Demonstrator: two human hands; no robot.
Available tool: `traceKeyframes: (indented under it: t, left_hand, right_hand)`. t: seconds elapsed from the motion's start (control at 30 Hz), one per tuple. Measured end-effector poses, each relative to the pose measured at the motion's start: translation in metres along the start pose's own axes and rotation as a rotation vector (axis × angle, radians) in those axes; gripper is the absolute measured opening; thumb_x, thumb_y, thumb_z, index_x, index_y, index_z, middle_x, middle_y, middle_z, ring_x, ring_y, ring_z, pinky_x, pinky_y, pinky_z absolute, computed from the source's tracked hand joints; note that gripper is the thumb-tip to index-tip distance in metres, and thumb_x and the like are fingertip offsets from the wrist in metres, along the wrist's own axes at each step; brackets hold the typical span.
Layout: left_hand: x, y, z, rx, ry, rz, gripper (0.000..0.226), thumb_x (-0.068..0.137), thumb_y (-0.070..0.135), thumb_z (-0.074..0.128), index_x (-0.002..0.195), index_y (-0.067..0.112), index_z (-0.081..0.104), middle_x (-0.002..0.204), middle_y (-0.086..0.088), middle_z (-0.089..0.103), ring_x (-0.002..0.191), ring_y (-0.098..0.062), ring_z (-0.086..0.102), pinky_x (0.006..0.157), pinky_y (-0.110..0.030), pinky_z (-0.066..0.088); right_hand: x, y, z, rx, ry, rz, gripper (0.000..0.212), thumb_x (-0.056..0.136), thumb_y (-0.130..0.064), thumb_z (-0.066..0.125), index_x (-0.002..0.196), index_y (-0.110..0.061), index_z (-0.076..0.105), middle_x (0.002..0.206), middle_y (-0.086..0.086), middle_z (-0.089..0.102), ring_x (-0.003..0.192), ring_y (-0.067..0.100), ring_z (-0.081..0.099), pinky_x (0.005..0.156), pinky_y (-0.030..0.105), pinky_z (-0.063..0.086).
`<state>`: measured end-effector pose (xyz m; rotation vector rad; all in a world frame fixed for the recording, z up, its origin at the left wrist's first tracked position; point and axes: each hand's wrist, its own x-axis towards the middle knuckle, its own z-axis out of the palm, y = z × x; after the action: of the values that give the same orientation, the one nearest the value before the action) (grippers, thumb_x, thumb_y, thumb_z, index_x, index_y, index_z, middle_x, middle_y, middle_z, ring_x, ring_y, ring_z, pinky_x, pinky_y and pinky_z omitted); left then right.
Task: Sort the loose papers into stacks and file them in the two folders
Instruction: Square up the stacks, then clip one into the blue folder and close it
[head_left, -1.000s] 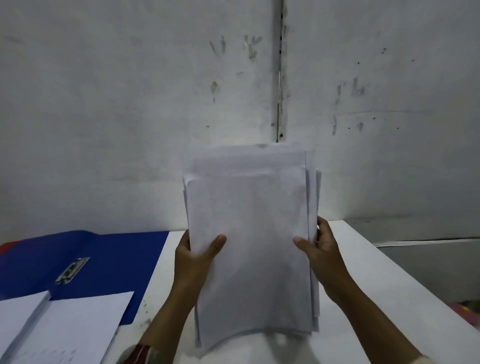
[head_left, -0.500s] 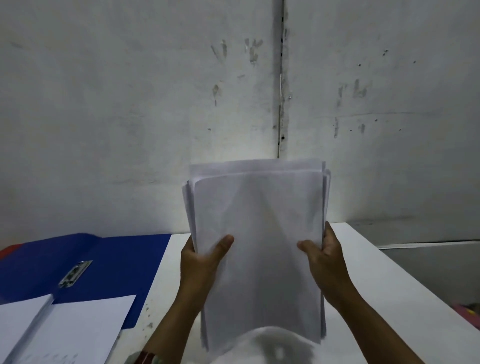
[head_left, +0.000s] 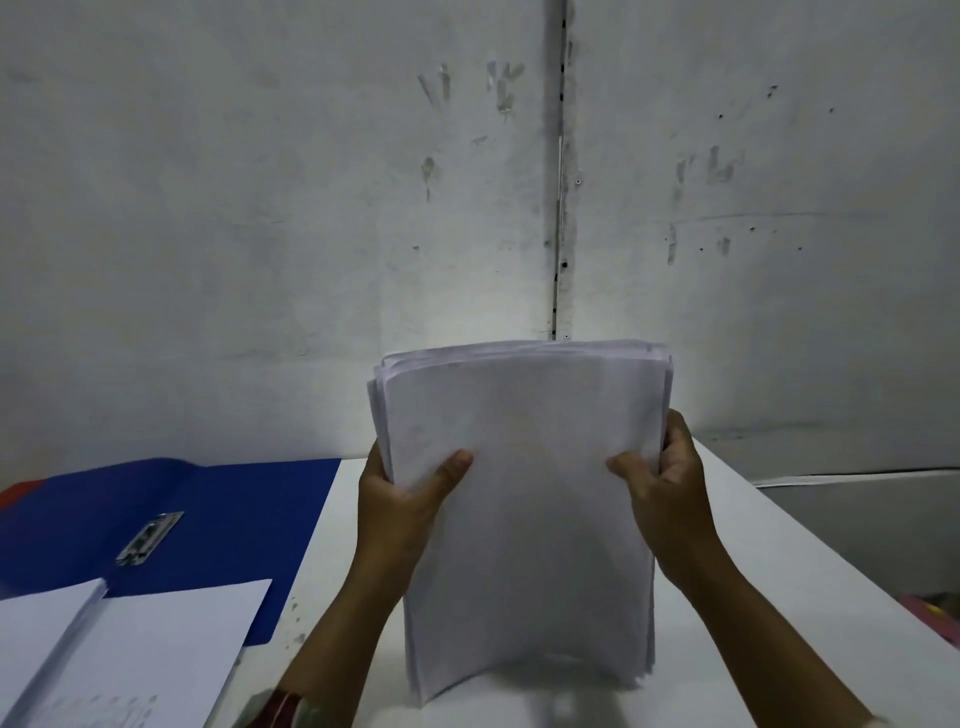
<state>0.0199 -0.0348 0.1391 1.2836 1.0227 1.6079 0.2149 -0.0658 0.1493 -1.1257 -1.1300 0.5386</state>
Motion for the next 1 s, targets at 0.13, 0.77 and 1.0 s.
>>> traceKeyframes:
  t: [0.13, 0.77, 1.0]
  left_hand:
    - [0.002, 0.002, -0.004, 0.073, 0.008, 0.119, 0.070, 0.062, 0.034, 0.078, 0.116, 0.035, 0.034, 0.098, 0.013, 0.051, 0.089, -0.010, 0.057, 0.061, -0.017, 0.053]
    - [0.043, 0.037, -0.026, 0.728, -0.029, 0.703, 0.046, 0.085, 0.037, 0.050, 0.122, 0.012, 0.059, 0.103, -0.012, 0.060, 0.084, -0.014, 0.051, 0.061, -0.008, 0.038]
    - [0.023, 0.031, -0.016, 0.203, -0.120, 0.268, 0.067, 0.086, 0.022, 0.056, 0.134, 0.048, 0.017, 0.111, 0.007, 0.048, 0.085, -0.011, 0.057, 0.055, -0.011, 0.054]
  right_hand:
    - [-0.003, 0.001, -0.004, 0.054, 0.006, -0.075, 0.060, 0.083, 0.008, 0.056, 0.123, -0.032, 0.035, 0.100, -0.006, 0.054, 0.089, 0.014, 0.058, 0.057, 0.013, 0.052]
    - [0.029, -0.020, -0.015, -0.405, 0.008, -0.447, 0.049, 0.075, -0.025, 0.060, 0.122, -0.018, 0.051, 0.113, -0.014, 0.048, 0.099, 0.010, 0.052, 0.087, 0.034, 0.052]
    - [0.017, -0.005, -0.014, -0.094, -0.078, -0.076, 0.077, 0.082, -0.001, 0.062, 0.139, -0.035, 0.023, 0.101, -0.015, 0.054, 0.084, 0.001, 0.058, 0.067, 0.019, 0.051]
